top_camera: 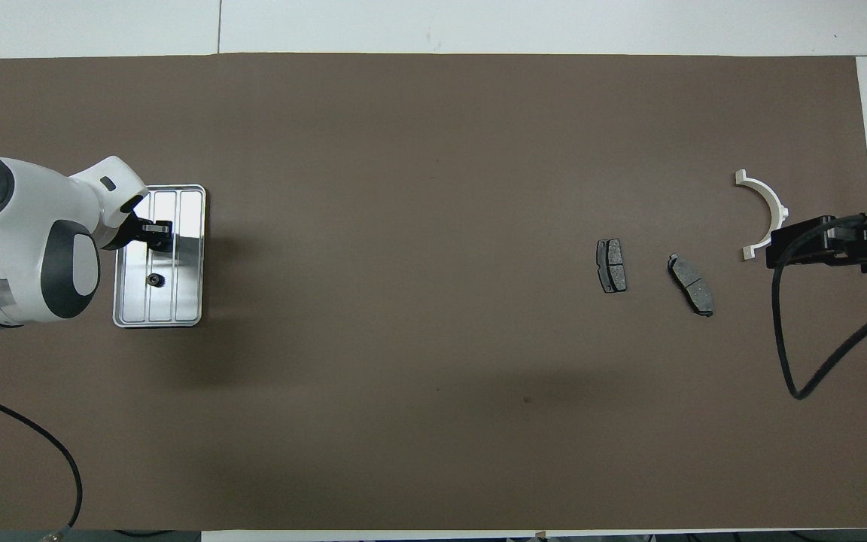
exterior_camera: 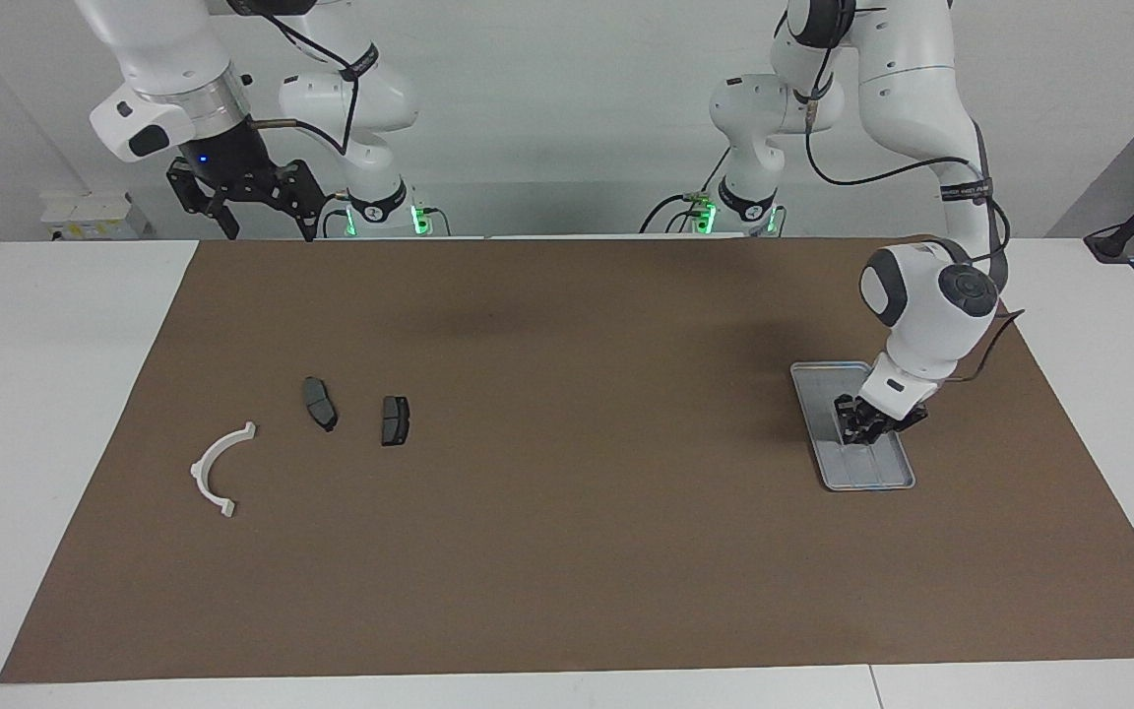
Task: Pick bearing gear from pile to tray
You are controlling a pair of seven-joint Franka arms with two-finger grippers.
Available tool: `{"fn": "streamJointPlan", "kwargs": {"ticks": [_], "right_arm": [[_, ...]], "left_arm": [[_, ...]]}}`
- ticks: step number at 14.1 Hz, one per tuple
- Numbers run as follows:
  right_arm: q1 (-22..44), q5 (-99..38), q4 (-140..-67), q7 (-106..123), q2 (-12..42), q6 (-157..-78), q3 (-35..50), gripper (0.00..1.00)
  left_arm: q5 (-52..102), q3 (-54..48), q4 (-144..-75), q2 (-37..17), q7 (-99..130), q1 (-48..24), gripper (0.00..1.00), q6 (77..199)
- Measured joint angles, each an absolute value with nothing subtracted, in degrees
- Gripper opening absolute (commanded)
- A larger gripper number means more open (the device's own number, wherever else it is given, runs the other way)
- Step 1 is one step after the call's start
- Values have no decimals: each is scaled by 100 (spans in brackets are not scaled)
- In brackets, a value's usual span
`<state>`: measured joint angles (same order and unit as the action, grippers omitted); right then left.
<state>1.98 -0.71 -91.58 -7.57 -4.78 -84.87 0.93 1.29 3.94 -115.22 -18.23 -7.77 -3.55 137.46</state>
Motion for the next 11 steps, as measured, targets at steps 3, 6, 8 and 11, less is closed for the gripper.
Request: {"fn": "streamJointPlan", "kwargs": {"ticks": [3, 6, 8, 11], "right_arm": [[198, -71, -9158, -757, -478, -8487, 93, 100], [198, -71, -9158, -757, -478, -8487, 93, 100], [198, -71, -9158, -757, -478, -8487, 92, 100], [198, -71, -9158, -757, -478, -8487, 90, 100]], "left_arm": [[129, 385, -11520, -1822, -767, -409, 85, 13746], [130, 371, -11424, -1811, -715, -455, 93, 13658], [131, 370, -11020, -1725, -582, -496, 97, 13006], [131, 366, -10140, -1193, -258, -528, 100, 11530]]}}
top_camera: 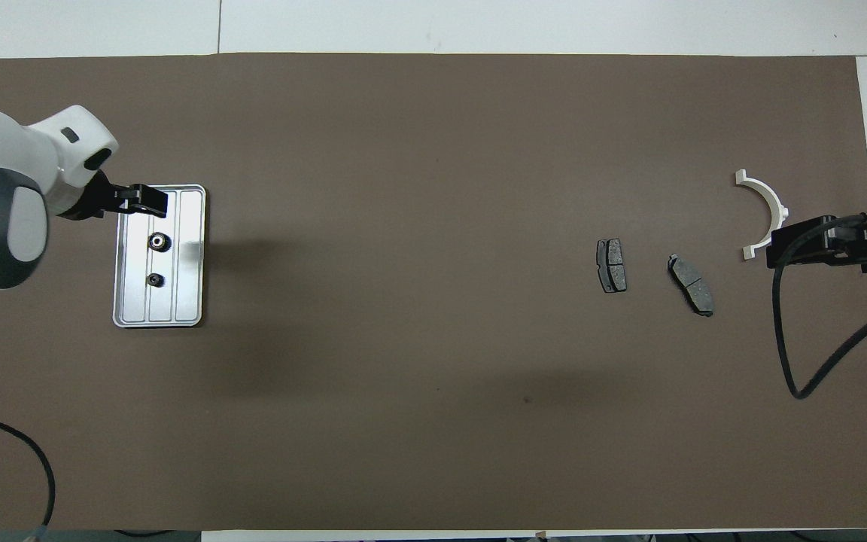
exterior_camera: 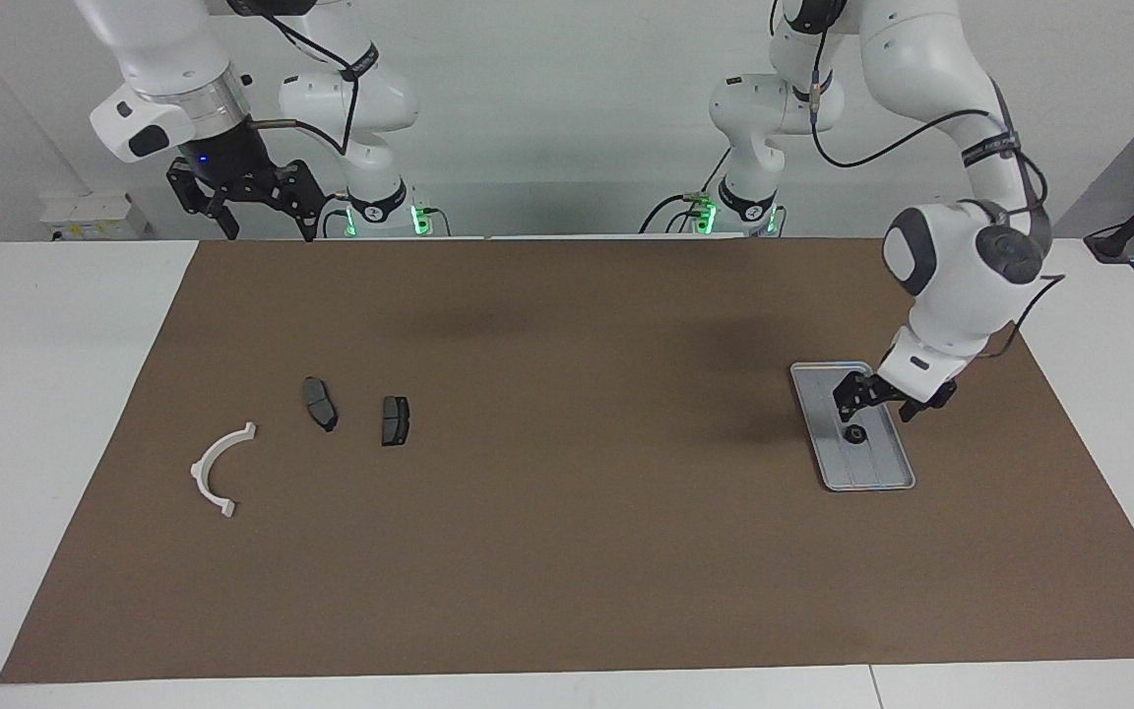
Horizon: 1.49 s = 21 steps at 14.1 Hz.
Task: Pick bearing gear from pile to tray
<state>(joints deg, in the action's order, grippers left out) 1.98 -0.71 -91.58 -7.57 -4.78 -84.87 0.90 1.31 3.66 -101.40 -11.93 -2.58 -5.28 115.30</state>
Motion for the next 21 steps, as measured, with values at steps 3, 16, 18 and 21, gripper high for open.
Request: {"fn": "streamJointPlan", "kwargs": {"ticks": [3, 16, 18, 21], "right_arm": [[198, -71, -9158, -757, -478, -8491, 90, 100], [198, -71, -9158, -757, -478, -8561, 90, 100], [196, -71, -9158, -757, -479, -8562, 89, 100], [196, -71, -9158, -757, -478, -8562, 88, 100]], "left_arm": [[131, 371, -9628, -376, 88, -529, 100, 10445], [126, 106, -9702, 292, 410, -649, 100, 9078], [129, 106, -9689, 296, 410, -649, 100, 9040], [145, 106, -9687, 299, 410, -650, 100, 9022]]}}
